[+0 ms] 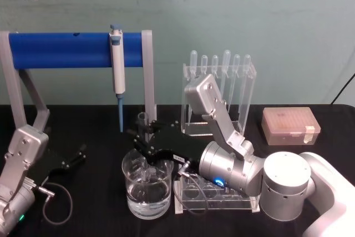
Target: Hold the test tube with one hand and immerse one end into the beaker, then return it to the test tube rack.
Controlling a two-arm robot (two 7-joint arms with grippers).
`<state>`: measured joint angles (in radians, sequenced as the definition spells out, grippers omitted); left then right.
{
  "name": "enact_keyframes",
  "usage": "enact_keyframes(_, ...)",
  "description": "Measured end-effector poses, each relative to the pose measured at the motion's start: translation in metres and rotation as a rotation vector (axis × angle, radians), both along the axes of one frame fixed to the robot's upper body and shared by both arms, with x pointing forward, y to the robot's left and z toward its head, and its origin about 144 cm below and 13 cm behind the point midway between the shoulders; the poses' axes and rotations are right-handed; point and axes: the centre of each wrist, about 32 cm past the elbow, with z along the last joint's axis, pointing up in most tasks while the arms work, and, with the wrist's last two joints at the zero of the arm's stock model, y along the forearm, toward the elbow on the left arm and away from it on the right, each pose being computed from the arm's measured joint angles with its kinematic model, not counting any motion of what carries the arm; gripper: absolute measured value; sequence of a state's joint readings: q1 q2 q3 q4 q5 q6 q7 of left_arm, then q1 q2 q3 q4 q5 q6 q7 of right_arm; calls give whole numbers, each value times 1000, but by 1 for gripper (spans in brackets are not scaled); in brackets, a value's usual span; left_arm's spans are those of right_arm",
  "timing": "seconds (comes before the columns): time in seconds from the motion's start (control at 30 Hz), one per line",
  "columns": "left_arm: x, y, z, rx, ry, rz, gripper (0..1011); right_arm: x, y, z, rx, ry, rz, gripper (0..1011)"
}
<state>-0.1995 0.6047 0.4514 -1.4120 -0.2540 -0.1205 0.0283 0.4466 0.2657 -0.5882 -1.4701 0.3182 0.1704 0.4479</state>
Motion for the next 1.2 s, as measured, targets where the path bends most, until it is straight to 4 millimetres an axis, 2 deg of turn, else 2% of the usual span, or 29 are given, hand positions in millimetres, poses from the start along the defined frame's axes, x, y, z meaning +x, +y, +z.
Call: enact_keyframes(1.2,0,0,0,0,0,0,1000,-5,-1,-5,4,12,-16,224)
